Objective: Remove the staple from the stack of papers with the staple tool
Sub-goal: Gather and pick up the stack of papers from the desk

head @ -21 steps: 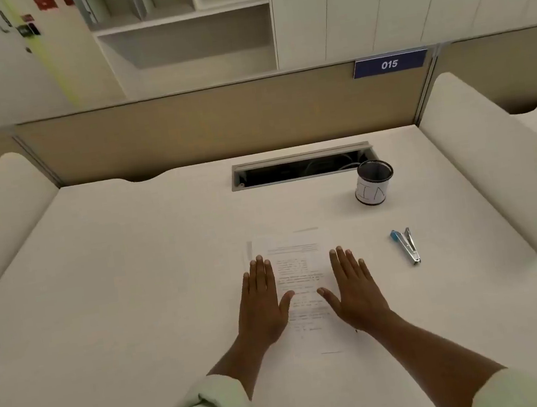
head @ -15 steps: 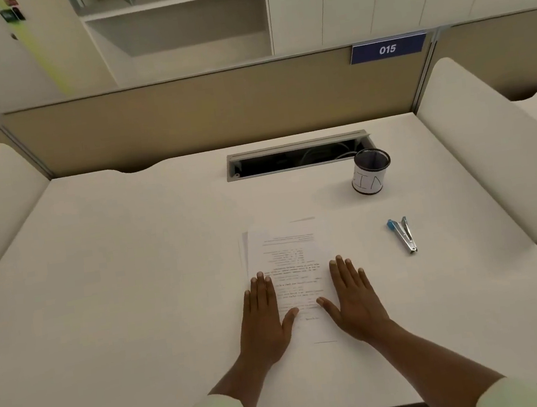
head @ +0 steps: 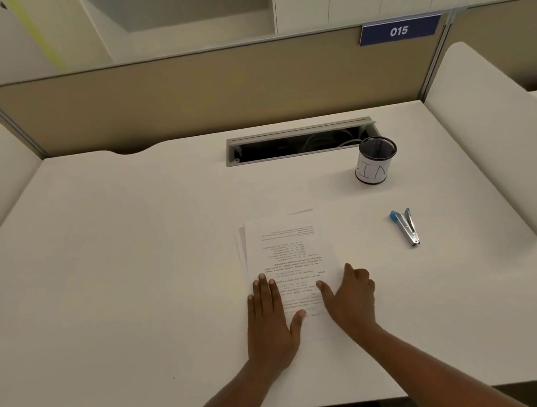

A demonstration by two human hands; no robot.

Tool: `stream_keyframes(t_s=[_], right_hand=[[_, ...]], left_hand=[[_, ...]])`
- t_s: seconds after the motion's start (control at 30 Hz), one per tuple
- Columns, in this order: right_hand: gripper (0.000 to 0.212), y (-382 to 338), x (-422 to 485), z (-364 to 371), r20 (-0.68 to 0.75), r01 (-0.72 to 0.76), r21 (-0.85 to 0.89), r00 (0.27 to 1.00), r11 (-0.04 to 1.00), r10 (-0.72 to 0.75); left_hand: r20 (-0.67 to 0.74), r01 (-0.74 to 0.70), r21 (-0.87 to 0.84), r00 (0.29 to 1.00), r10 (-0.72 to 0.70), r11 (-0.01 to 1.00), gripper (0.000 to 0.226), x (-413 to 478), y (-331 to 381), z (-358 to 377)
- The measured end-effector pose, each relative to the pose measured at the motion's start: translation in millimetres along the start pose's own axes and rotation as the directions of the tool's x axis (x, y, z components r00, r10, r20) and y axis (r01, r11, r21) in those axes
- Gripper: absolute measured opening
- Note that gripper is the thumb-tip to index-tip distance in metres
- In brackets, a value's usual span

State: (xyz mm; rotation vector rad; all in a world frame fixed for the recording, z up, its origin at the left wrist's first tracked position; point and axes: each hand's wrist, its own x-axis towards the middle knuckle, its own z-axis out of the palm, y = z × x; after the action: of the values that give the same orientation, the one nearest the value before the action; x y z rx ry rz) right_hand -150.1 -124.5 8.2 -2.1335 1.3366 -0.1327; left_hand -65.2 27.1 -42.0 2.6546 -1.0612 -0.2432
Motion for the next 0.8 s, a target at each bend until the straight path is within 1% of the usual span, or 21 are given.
stream_keyframes(t_s=[0.07,0.17,0.27,0.33,0.43,0.5,0.53,0.6,0.67,0.7,0.77,0.8], right_hand=[[0.068,-3.7,2.8,-1.5,0.026,-0.028,0.074,0.999,0.997,0.026],[0.062,-8.7,9.7,-5.6,0.118,-0.106,0.286,0.990,0.952,0.075],[0.038,-9.3,16.4,-13.2,0.242,-0.241,0.501,0.961,0.831,0.133],[0.025,-8.5,20.5,-19.3,0.280,-0.272,0.539,0.950,0.797,0.135],[0.007,-5.2,25.1,-28.5,0.226,-0.179,0.489,0.971,0.854,0.074],[0.006,-2.5,25.1,-35.9,0.181,-0.086,0.463,0.984,0.882,0.001],[0.007,-1.1,24.4,-40.4,0.171,-0.048,0.467,0.985,0.883,-0.036],[0.010,2.4,23.2,-49.8,0.183,-0.017,0.510,0.979,0.860,-0.089],[0.010,6.5,20.8,-59.5,0.226,-0.039,0.585,0.967,0.810,-0.116],[0.010,8.7,19.9,-63.8,0.254,-0.066,0.626,0.959,0.777,-0.123],[0.010,12.8,18.2,-71.8,0.311,-0.126,0.691,0.941,0.712,-0.136],[0.011,14.3,17.8,-74.9,0.333,-0.147,0.712,0.932,0.687,-0.145]], left_hand=[[-0.001,0.013,-0.005,1.000,-0.013,1.000,0.087,-5.3,3.9,1.8],[0.005,0.003,-0.011,1.000,-0.003,1.000,0.088,-9.6,6.5,3.4],[0.004,-0.005,-0.026,1.000,0.005,1.000,0.087,-12.2,6.8,4.8],[0.013,-0.008,-0.038,1.000,0.008,0.999,0.088,-14.4,6.2,6.4],[0.033,-0.011,-0.058,0.999,0.013,0.998,0.089,-17.5,6.6,4.8],[0.038,-0.001,-0.120,0.999,0.005,0.993,0.090,-16.6,7.0,0.3],[0.032,0.014,-0.184,0.999,-0.008,0.983,0.091,-14.4,7.7,-4.7],[0.003,0.077,-0.372,0.997,-0.082,0.925,0.092,-5.7,9.9,-21.3],[-0.045,0.147,-0.571,0.977,-0.209,0.808,0.089,8.5,10.2,-44.7],[-0.058,0.184,-0.644,0.956,-0.287,0.742,0.088,17.7,7.9,-57.0],[-0.006,0.278,-0.746,0.906,-0.423,0.605,0.084,37.2,1.4,-80.4],[0.044,0.313,-0.790,0.887,-0.460,0.527,0.076,46.2,-3.2,-90.2]])
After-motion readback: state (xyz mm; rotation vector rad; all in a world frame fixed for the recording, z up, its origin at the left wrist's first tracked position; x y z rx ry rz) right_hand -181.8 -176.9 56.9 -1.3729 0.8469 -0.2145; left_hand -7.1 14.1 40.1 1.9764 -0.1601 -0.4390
